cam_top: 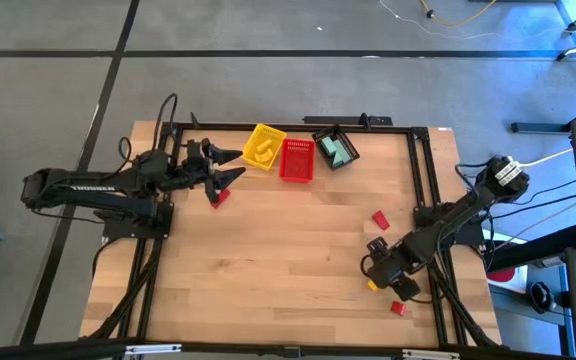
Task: Sort & place blocks by color
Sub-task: Put the yellow block into the yellow bin
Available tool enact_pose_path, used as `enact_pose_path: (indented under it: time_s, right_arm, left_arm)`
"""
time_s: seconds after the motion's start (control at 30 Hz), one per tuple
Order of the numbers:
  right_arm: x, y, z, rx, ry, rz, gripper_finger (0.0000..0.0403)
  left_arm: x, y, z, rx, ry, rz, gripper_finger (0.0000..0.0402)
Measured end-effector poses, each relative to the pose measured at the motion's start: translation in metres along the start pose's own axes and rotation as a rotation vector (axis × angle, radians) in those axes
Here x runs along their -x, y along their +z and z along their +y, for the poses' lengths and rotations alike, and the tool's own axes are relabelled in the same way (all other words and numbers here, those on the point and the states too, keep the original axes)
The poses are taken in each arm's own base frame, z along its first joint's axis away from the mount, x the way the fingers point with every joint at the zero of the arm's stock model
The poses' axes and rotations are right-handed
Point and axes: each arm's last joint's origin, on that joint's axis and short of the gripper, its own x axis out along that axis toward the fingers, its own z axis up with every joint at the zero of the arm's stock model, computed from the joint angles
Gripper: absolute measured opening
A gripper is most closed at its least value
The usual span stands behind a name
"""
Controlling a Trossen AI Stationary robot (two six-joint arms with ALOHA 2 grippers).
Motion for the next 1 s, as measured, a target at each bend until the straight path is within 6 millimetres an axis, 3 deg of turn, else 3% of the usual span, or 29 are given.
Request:
enact_pose_path:
  time_s: [0.3,0.6,0.77,1.0]
  right_arm:
    - [-0.015,-0.001,0.01,0.0,-0.121,0.039,0.0258]
    - [-0.015,-0.001,0.009,-0.068,-0.144,0.023,0.0126]
    - [-0.005,-0.002,0.005,-0.093,-0.119,-0.001,0.0126]
    - [0.041,-0.017,-0.021,-0.271,-0.115,-0.109,0.0126]
  left_arm:
    - [0.0,0.0,0.0,0.0,0.002,-0.001,0.0267]
    - [0.0,0.0,0.0,0.0,0.018,-0.006,0.0267]
    - [0.0,0.0,0.0,0.001,0.018,-0.006,0.0267]
    - [0.0,0.0,0.0,0.001,0.018,-0.007,0.0267]
